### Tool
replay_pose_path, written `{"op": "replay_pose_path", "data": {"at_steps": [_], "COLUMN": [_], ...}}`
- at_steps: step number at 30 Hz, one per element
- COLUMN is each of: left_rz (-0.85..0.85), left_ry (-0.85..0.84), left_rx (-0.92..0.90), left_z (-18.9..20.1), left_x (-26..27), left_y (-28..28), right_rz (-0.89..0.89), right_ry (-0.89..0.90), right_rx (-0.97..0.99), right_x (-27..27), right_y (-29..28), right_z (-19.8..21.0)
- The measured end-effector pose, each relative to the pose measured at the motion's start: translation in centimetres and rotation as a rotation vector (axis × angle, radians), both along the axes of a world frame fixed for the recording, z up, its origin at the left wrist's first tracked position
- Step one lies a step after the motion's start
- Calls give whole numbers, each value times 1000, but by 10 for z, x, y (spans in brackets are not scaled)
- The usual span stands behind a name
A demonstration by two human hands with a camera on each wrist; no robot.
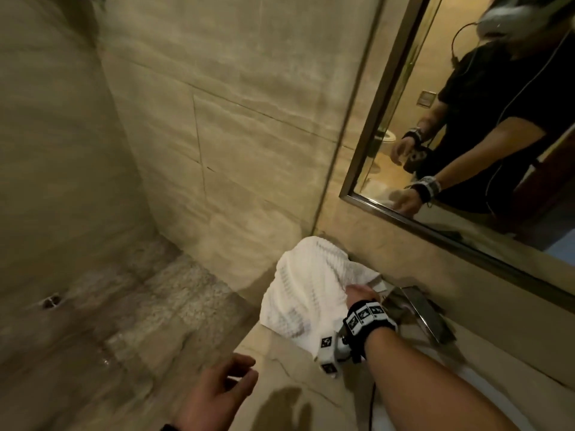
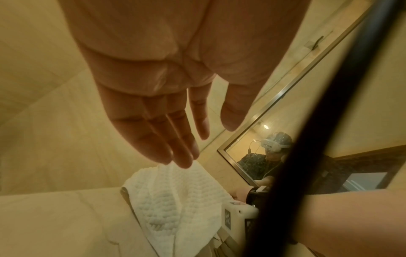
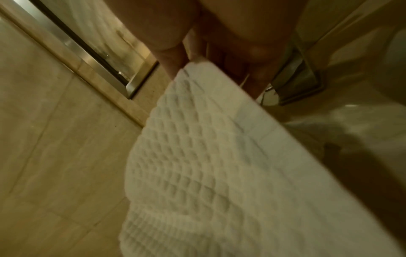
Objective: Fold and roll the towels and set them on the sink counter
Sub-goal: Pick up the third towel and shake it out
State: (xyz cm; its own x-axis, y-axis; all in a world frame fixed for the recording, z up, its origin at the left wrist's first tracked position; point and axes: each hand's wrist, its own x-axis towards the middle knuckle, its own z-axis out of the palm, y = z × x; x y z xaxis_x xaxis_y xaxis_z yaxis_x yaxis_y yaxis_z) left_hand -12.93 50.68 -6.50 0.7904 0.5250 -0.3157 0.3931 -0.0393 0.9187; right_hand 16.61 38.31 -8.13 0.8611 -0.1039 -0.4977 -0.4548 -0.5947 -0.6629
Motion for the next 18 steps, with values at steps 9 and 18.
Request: {"op": "replay_pose_path", "data": {"at_steps": [9,18], "left_rz": [-106,-115], "left_ry": [-76,-271], "left_rx": [19,188], "left_z": [14,95], "left_x": [37,44], "left_y": [-24,-122], "right_rz": [-133,277], "right_ry": [-102,-551], "right_rx": [648,1100], "right_x": [-19,-102], "right_y": [-2,-42], "right_z": [71,257]}}
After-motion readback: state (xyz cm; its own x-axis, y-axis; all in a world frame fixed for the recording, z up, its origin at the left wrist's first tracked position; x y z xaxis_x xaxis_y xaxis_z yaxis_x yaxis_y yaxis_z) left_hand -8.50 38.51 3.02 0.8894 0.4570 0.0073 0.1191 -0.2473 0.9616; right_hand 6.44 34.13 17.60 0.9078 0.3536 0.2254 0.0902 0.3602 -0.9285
